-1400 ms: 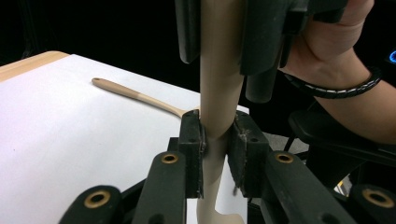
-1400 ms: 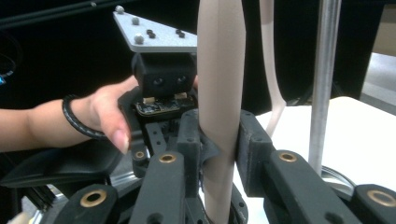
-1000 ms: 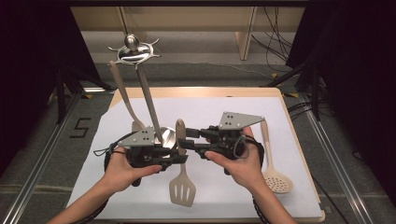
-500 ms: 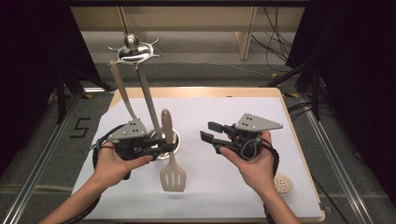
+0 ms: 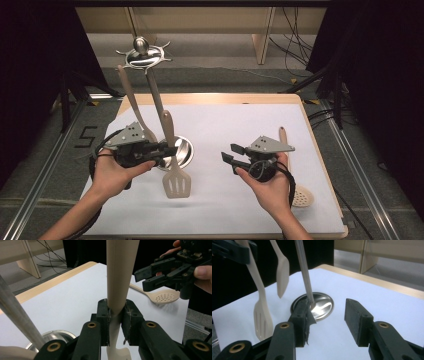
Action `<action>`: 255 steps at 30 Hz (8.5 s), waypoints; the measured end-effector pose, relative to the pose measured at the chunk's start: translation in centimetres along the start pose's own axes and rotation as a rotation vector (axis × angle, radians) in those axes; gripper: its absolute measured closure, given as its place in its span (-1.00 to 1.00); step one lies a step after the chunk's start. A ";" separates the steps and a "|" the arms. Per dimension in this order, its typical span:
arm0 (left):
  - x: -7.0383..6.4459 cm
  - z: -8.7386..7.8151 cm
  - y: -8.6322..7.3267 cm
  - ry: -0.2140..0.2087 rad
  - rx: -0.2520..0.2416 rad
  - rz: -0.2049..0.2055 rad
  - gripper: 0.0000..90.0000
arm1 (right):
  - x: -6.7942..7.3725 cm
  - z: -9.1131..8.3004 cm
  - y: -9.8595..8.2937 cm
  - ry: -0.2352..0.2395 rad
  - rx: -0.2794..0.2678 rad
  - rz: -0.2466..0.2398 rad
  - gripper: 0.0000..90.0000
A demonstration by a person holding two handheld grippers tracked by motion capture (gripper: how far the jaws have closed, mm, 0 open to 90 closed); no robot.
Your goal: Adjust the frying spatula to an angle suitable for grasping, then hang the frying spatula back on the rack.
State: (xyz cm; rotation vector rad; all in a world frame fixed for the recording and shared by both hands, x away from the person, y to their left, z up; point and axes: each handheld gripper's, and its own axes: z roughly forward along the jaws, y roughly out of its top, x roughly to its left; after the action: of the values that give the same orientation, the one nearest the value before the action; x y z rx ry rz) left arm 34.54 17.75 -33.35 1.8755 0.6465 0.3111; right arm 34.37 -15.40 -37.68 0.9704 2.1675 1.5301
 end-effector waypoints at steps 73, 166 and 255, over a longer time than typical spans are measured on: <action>3.2 -2.2 3.7 0.085 -0.004 -0.026 0.70 | -1.6 0.4 -2.7 -0.058 0.106 0.043 0.23; 5.3 -2.3 6.5 0.122 0.050 -0.026 0.70 | -1.9 0.7 -2.3 -0.073 0.068 -0.001 0.23; 5.4 -5.8 -3.4 0.272 -0.286 -0.038 0.06 | -14.8 -1.3 -5.4 -0.529 0.796 0.476 0.36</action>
State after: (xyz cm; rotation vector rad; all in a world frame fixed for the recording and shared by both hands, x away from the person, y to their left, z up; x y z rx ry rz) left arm 35.14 26.26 -34.67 1.5589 0.7760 0.6087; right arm 42.36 -27.48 -43.95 1.9736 2.2129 0.3686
